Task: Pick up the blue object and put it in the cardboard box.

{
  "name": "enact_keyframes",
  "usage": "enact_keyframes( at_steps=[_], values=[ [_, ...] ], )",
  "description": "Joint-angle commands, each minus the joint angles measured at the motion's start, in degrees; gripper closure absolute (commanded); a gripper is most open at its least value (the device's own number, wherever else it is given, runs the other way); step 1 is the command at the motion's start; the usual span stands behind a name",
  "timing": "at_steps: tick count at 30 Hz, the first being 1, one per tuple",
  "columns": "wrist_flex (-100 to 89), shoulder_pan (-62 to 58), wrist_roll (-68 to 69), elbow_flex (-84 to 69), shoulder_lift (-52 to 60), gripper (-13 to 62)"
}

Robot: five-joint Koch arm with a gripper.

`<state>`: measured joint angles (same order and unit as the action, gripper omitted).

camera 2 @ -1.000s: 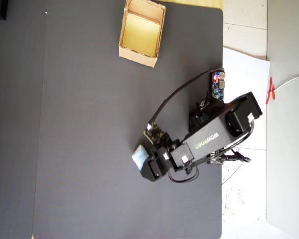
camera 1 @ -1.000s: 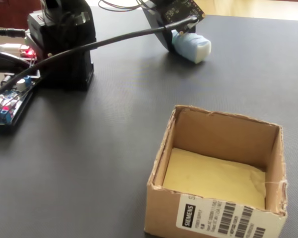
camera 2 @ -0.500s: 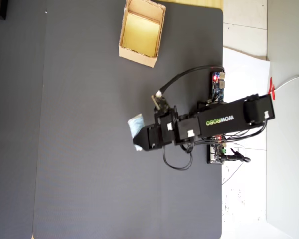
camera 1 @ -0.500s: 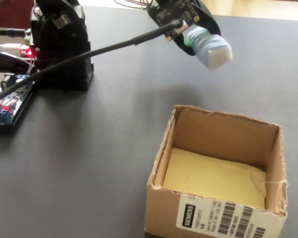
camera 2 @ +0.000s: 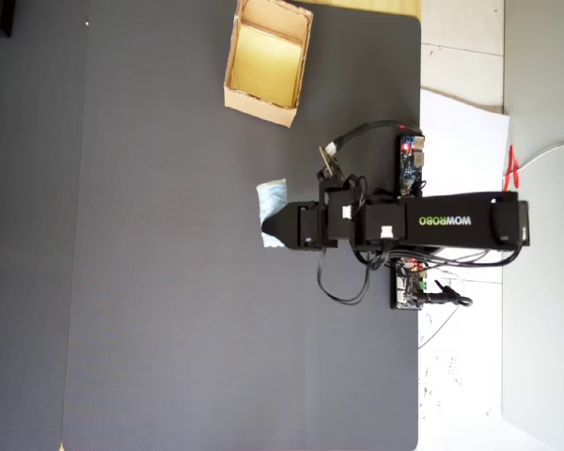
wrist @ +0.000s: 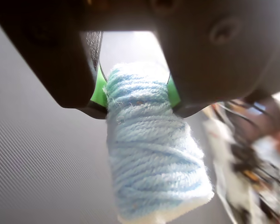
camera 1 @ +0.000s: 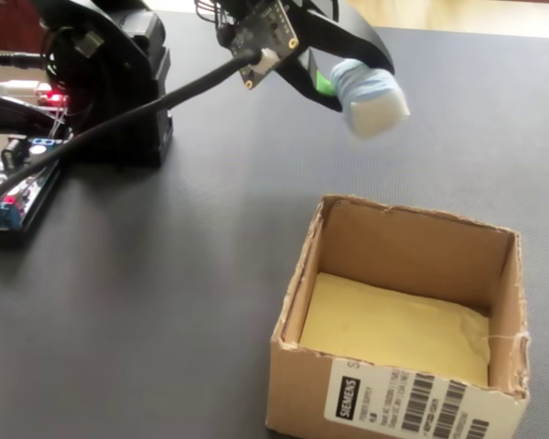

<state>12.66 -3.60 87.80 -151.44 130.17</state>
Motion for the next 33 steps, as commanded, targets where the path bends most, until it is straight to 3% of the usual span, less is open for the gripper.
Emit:
enact_keyframes(
  at_steps=[1, 12, 15, 20, 33],
  values=[
    [-6.6, -1.8, -1.5, 5.6, 2.0, 39.5],
    [-8.6, -14.0, -11.9, 22.9, -12.2, 39.4],
    [-8.1, -23.1, -13.5, 35.0, -23.7, 39.4],
    [-5.7, -33.4, -14.0, 44.4, -33.6, 39.4],
    [3.3, -41.3, -14.9, 38.3, -33.0, 38.7]
  ],
)
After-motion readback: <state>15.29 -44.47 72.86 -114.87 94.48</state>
